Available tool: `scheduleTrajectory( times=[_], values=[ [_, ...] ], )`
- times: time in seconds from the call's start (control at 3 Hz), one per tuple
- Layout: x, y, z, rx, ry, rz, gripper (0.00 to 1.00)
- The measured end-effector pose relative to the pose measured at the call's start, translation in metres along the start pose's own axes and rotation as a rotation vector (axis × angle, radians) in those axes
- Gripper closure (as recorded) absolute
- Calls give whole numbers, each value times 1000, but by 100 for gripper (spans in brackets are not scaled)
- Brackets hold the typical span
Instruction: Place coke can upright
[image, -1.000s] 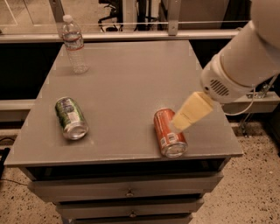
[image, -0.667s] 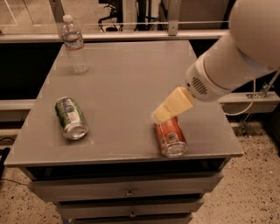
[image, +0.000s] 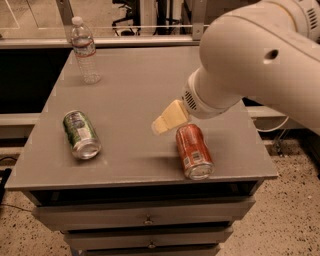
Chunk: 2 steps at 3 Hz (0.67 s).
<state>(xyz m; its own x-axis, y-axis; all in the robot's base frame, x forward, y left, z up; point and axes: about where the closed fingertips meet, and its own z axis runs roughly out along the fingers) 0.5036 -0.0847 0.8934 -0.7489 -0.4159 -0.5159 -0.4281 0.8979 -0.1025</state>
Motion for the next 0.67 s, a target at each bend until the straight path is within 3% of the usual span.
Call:
scheduleTrajectory(
  times=[0.33,0.67],
  values=[
    [18,0,18,58,54,104,0],
    [42,9,30,89,100,290,2]
  ],
)
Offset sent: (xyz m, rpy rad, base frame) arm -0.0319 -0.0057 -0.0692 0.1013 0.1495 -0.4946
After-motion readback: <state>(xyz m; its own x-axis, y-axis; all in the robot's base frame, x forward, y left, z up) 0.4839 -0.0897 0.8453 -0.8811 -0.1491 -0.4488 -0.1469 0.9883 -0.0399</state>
